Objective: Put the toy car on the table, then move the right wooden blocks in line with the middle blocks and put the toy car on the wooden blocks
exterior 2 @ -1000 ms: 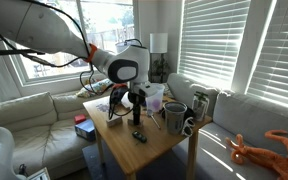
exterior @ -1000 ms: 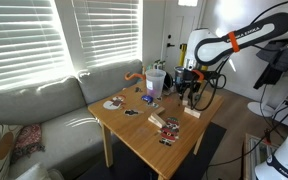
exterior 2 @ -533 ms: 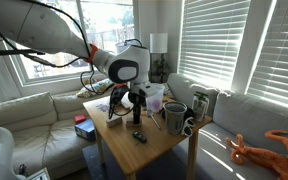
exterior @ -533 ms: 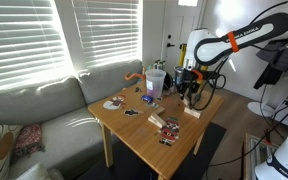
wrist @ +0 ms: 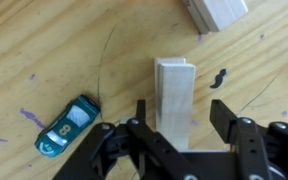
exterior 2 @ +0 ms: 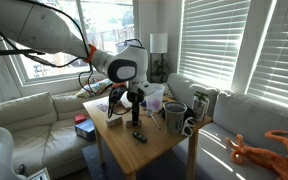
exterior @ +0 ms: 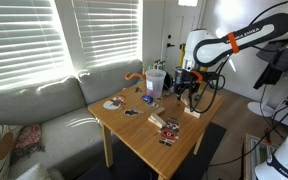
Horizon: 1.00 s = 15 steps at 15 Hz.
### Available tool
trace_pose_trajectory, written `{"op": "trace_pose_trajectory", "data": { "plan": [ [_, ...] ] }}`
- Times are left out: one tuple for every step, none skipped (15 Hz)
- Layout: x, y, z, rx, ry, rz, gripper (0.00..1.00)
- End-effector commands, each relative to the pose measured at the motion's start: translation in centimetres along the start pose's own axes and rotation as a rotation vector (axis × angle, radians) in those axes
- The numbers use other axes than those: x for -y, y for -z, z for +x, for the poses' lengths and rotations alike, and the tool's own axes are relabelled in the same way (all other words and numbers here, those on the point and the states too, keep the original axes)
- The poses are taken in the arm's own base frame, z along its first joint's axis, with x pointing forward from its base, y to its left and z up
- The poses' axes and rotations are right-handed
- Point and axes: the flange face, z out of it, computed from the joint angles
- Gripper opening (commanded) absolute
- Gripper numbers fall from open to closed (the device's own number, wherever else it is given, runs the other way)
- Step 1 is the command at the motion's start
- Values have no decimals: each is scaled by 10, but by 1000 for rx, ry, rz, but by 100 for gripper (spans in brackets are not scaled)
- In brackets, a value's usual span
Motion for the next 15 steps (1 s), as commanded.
{"op": "trace_pose_trajectory", "data": {
  "plan": [
    [5,-3,-7,-16,44,-29,37],
    [5,-4,-9,-21,64,-38,30],
    [5,-4,-12,-26,83,-49,22],
    [4,-5,-15,-31,111,-63,15],
    [2,-6,-16,-36,136,-72,9],
    [0,-7,-18,-42,163,-79,5],
    [-1,-7,-21,-50,194,-91,7],
    [-3,-8,-24,-60,226,-109,7],
    [-4,-7,-28,-68,256,-117,7],
    [-5,-6,-33,-82,285,-125,7],
    [-6,-5,-38,-93,312,-128,7],
    [-6,-5,-45,-98,342,-125,7],
    [-6,-4,-51,-105,369,-119,7],
    [-8,-6,-58,-105,393,-111,7],
    [-10,-7,-64,-109,413,-107,7]
  ]
}}
